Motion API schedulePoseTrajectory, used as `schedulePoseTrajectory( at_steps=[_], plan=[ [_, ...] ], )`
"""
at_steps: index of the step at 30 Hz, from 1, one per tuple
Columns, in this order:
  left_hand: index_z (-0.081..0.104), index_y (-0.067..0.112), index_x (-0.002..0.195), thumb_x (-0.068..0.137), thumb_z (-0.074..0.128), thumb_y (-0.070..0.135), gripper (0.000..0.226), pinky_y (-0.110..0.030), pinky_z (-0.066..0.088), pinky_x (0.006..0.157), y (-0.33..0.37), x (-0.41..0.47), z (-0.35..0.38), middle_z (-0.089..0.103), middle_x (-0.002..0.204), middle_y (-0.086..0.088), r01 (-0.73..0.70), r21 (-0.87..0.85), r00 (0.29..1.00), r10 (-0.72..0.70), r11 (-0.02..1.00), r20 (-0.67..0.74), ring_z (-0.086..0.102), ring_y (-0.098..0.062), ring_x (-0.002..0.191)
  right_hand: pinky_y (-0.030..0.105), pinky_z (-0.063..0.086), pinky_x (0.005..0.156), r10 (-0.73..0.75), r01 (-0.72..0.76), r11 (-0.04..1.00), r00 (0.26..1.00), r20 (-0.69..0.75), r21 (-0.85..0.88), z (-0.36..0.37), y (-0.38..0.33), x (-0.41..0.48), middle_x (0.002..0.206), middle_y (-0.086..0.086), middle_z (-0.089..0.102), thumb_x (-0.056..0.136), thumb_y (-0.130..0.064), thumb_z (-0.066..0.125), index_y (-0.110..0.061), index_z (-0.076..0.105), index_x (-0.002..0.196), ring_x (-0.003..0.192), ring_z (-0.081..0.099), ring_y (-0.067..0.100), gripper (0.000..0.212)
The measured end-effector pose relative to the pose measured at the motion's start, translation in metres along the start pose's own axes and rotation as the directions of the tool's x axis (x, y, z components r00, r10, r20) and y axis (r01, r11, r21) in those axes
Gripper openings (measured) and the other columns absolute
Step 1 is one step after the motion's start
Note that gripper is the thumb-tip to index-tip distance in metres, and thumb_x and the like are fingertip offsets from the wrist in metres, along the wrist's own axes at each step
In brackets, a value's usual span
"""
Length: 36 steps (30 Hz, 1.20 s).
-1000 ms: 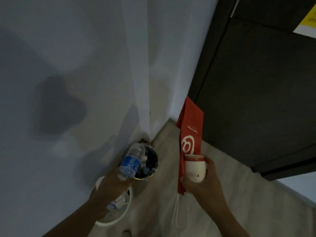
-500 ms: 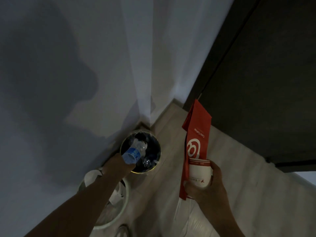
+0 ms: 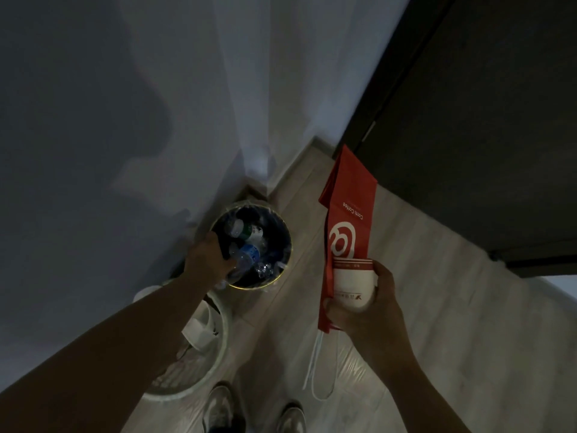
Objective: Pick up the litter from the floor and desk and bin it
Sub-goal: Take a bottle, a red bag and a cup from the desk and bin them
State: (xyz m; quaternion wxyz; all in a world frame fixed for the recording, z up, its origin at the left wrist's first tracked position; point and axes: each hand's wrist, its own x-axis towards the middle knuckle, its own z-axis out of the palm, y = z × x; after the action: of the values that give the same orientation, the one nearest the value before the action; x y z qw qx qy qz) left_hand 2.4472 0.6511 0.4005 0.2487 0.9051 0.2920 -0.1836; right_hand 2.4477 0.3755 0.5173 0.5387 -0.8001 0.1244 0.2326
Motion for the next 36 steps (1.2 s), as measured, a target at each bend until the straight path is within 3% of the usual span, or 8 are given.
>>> schedulePoseTrajectory(
  at_steps=[10,15,19,22,24,29,33,36],
  plan=[
    [0.053,0.004,0.125,0.085,0.065,0.026,0.046,-0.039,0.045,0.095,-0.020,-0.023,-0.001,0.058,0.122,-0.014,-0.044,0.024,0.987,0.039,0.999,0.157,0.055,-0.029,0.114,0.019,0.055,0.052,0.017,-0.014,0.998,0.998,0.053,-0.056,0.023,0.011,-0.004,0.089,-0.013,0.065,0.063,-0.013,0.085,-0.041,0.035,0.124,0.076,0.068,-0.001,0.084],
    [0.061,-0.003,0.110,0.086,0.063,0.013,0.029,-0.022,0.036,0.075,-0.043,-0.054,-0.004,0.062,0.112,-0.020,-0.084,-0.037,0.992,0.087,0.996,0.086,0.058,-0.031,0.107,0.019,0.053,0.047,0.049,-0.037,0.995,0.989,0.137,-0.087,0.048,0.020,-0.012,0.085,-0.006,0.065,0.064,-0.004,0.083,-0.039,0.038,0.120,0.068,0.069,0.004,0.080],
    [0.049,0.010,0.129,0.088,0.062,0.029,0.047,-0.028,0.037,0.095,-0.091,-0.086,0.000,0.052,0.132,-0.010,0.041,0.067,0.982,-0.052,0.997,0.182,0.052,-0.023,0.119,0.018,0.052,0.046,0.114,-0.080,0.986,0.964,0.240,-0.148,0.076,0.032,-0.022,0.093,-0.004,0.061,0.064,-0.005,0.084,-0.035,0.037,0.120,0.068,0.068,0.001,0.079],
    [0.039,0.013,0.140,0.087,0.064,0.031,0.061,-0.031,0.040,0.094,-0.127,-0.113,0.000,0.051,0.136,-0.009,0.109,0.031,0.970,-0.113,0.994,0.215,0.054,-0.024,0.117,0.015,0.051,0.047,0.154,-0.079,0.970,0.932,0.327,-0.231,0.101,0.041,-0.032,0.096,-0.006,0.060,0.064,-0.010,0.084,-0.034,0.035,0.123,0.072,0.067,-0.004,0.080],
    [0.036,0.010,0.143,0.086,0.066,0.028,0.067,-0.032,0.044,0.092,-0.150,-0.131,0.000,0.060,0.124,-0.010,0.169,-0.039,0.960,-0.155,0.985,0.235,0.057,-0.026,0.112,0.018,0.054,0.051,0.201,-0.095,0.956,0.903,0.380,-0.279,0.120,0.049,-0.042,0.100,-0.006,0.060,0.062,-0.015,0.084,-0.034,0.035,0.125,0.075,0.069,0.006,0.082],
    [0.057,0.012,0.121,0.090,0.060,0.028,0.035,-0.020,0.041,0.081,-0.204,-0.168,0.002,0.064,0.116,-0.007,0.288,-0.019,0.936,-0.277,0.957,0.215,0.060,-0.020,0.106,0.028,0.059,0.061,0.345,-0.120,0.899,0.787,0.512,-0.421,0.174,0.073,-0.066,0.106,-0.003,0.060,0.059,-0.023,0.082,-0.035,0.032,0.128,0.085,0.068,0.016,0.086],
    [0.056,0.015,0.123,0.087,0.064,0.029,0.040,-0.018,0.042,0.077,-0.236,-0.191,0.006,0.062,0.119,-0.003,0.343,-0.045,0.918,-0.325,0.938,0.226,0.060,-0.016,0.103,0.038,0.059,0.077,0.500,-0.222,0.826,0.712,0.493,-0.519,0.212,0.094,-0.074,0.111,0.000,0.059,0.062,-0.029,0.084,-0.029,0.033,0.129,0.093,0.066,0.018,0.084],
    [0.057,0.018,0.119,0.085,0.065,0.032,0.038,-0.016,0.040,0.069,-0.253,-0.202,0.013,0.062,0.112,0.000,0.373,-0.028,0.911,-0.361,0.927,0.198,0.057,-0.010,0.088,0.040,0.058,0.078,0.616,-0.404,0.776,0.654,0.440,-0.485,0.235,0.107,-0.072,0.110,0.005,0.062,0.060,-0.034,0.084,-0.021,0.040,0.131,0.094,0.066,0.021,0.085]
  ],
)
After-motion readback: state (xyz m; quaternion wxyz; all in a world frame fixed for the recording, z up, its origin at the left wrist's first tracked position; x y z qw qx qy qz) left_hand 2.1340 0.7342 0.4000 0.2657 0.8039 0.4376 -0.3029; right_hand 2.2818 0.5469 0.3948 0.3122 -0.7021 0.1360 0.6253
